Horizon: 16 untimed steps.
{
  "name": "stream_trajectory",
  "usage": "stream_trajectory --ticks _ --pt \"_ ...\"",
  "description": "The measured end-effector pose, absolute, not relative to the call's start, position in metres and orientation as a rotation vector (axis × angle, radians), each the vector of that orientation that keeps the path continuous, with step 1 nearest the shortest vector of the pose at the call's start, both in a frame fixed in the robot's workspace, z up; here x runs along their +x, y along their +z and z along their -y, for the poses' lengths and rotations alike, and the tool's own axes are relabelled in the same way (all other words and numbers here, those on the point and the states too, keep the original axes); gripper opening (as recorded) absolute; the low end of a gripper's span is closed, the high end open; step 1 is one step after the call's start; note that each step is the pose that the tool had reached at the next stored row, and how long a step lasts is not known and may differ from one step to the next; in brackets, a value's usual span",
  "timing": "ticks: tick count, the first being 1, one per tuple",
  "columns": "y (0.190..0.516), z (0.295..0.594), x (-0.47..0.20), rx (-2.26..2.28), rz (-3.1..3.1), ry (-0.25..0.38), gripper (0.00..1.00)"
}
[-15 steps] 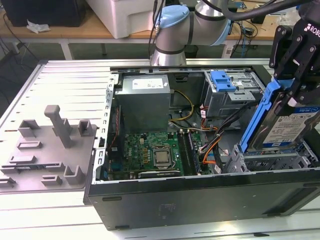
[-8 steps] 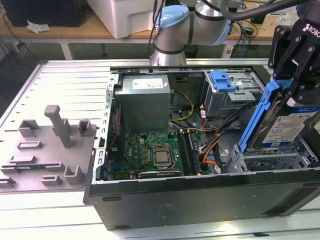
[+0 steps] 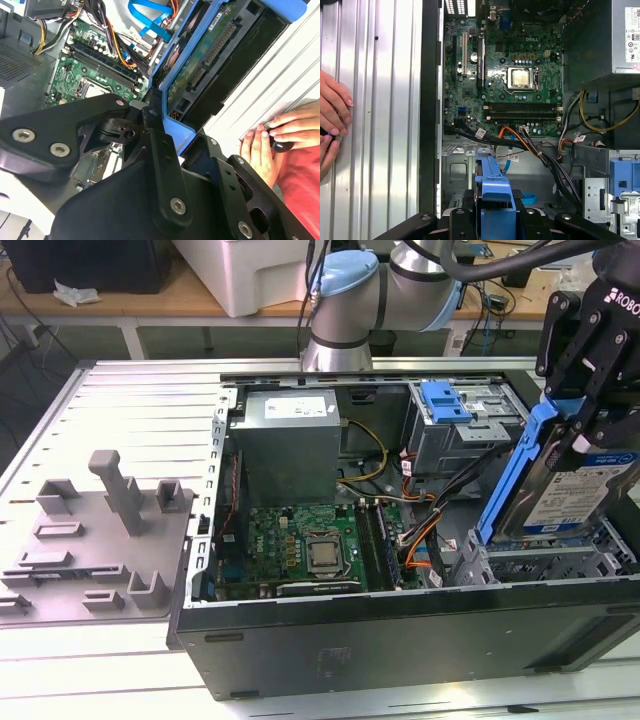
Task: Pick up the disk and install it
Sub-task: 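Insert the disk into the insertion slot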
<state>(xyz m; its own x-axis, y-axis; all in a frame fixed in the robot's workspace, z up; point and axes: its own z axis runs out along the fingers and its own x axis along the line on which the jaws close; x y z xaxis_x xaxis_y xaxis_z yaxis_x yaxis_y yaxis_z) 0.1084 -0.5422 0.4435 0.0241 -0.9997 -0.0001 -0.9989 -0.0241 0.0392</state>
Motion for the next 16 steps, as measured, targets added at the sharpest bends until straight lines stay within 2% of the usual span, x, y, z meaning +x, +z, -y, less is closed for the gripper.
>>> stream_trajectory --ticks 16 --pt "0.4404 0.5422 0.1084 2.228 2.175 -0.043 0.37"
